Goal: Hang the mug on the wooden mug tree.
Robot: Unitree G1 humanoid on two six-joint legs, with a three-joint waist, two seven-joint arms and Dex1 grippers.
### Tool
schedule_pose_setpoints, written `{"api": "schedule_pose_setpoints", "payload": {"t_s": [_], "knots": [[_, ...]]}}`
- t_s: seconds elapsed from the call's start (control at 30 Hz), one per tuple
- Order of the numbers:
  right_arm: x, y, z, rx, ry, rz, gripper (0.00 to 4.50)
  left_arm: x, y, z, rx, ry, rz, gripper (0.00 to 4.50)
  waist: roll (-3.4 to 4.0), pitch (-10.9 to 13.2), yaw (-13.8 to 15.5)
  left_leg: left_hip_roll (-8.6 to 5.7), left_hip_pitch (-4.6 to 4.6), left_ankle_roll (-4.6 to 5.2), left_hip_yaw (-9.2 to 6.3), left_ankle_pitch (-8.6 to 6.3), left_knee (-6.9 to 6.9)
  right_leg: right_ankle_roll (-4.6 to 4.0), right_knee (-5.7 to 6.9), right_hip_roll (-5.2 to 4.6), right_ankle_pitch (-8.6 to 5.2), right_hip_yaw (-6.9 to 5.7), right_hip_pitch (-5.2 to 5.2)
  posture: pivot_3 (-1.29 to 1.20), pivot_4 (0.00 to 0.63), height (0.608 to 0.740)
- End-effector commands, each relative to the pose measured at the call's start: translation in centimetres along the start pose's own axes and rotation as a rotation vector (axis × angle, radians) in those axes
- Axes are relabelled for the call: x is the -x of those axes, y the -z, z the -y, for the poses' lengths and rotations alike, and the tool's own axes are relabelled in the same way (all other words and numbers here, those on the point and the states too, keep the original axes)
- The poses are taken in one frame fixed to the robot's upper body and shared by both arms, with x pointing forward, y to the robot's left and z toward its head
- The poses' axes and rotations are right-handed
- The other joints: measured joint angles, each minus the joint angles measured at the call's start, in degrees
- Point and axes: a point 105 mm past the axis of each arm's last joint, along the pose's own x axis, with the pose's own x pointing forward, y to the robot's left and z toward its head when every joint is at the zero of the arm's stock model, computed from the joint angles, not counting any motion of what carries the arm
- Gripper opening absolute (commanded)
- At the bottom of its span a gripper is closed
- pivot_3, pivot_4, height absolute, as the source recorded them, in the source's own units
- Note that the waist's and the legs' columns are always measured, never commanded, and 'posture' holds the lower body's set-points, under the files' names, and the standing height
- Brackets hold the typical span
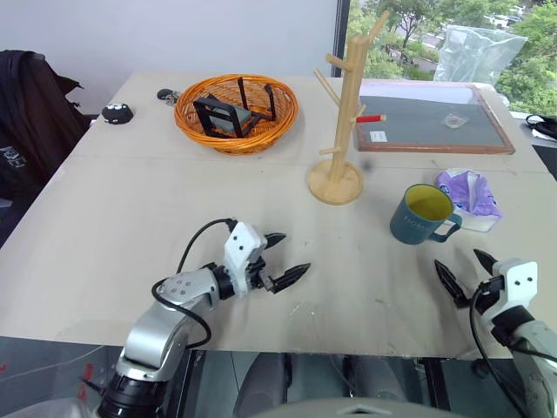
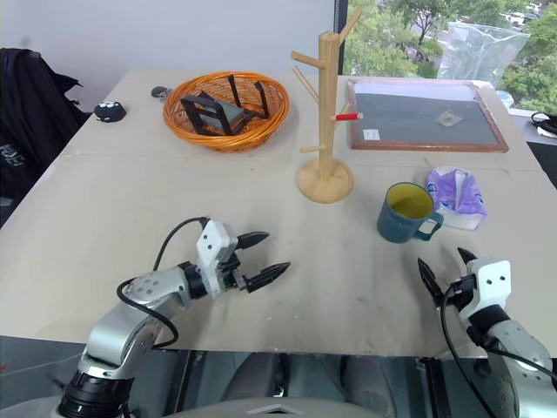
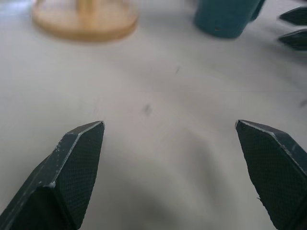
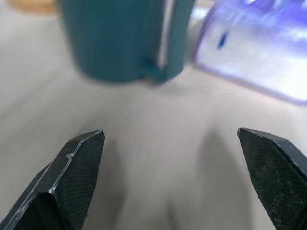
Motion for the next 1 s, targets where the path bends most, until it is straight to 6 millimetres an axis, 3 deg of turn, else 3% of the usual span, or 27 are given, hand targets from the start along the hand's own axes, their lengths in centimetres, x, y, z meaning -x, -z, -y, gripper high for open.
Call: {"api": "schedule_pose_setpoints", "payload": {"t_s": [0.03, 0.37, 0.63, 0.73, 0.97, 1.0], "knots": [[-0.9, -2.2, 0.2, -0.012, 0.072, 0.051, 4.48, -0.6, -2.7, 2.2, -0.05, 0.148, 0.04, 4.5, 0.0, 0.0, 0.0, 0.0, -0.02, 0.0, 0.0, 0.0, 0.0, 0.0, 0.01, 0.0, 0.0, 0.0, -0.02, 0.0, 0.15, 0.737], [-2.9, -2.4, 0.6, -0.008, 0.201, 0.036, 4.48, -1.0, -6.2, 2.3, -0.139, 0.213, 0.071, 4.5, 0.01, 0.0, 0.0, -0.02, -0.14, -0.01, 0.02, 0.01, 0.01, 0.01, 0.01, 0.02, 0.0, 0.02, -0.15, 0.0, 0.15, 0.737], [-4.0, -1.8, 0.1, -0.039, 0.21, 0.038, 4.48, -0.9, -6.5, 2.6, -0.157, 0.23, 0.065, 4.5, 0.02, 0.0, -0.1, -0.01, -0.14, -0.01, 0.04, 0.01, 0.0, 0.01, 0.01, 0.05, 0.0, 0.05, -0.18, 0.0, 0.15, 0.737], [-4.4, -1.4, -0.2, -0.076, 0.208, 0.034, 3.65, -0.9, -6.7, 2.5, -0.173, 0.223, 0.072, 4.5, 0.01, 0.0, -0.2, -0.01, -0.13, -0.01, 0.05, 0.01, 0.01, 0.01, 0.02, 0.05, 0.01, 0.06, -0.17, 0.0, 0.15, 0.737], [-5.1, -1.4, -0.4, -0.11, 0.227, 0.049, 0.16, -1.0, -7.1, 2.5, -0.169, 0.217, 0.093, 4.5, 0.02, 0.0, -0.1, 0.0, -0.15, -0.02, 0.05, 0.01, 0.01, 0.01, 0.01, 0.07, 0.01, 0.06, -0.19, 0.0, 0.15, 0.737], [-5.2, -1.4, -0.4, -0.109, 0.228, 0.05, 0.07, -1.0, -7.0, 2.4, -0.169, 0.216, 0.093, 4.5, 0.01, 0.0, -0.2, 0.0, -0.14, -0.02, 0.04, 0.01, 0.01, 0.01, 0.02, 0.07, 0.01, 0.06, -0.19, 0.0, 0.15, 0.737]]}}
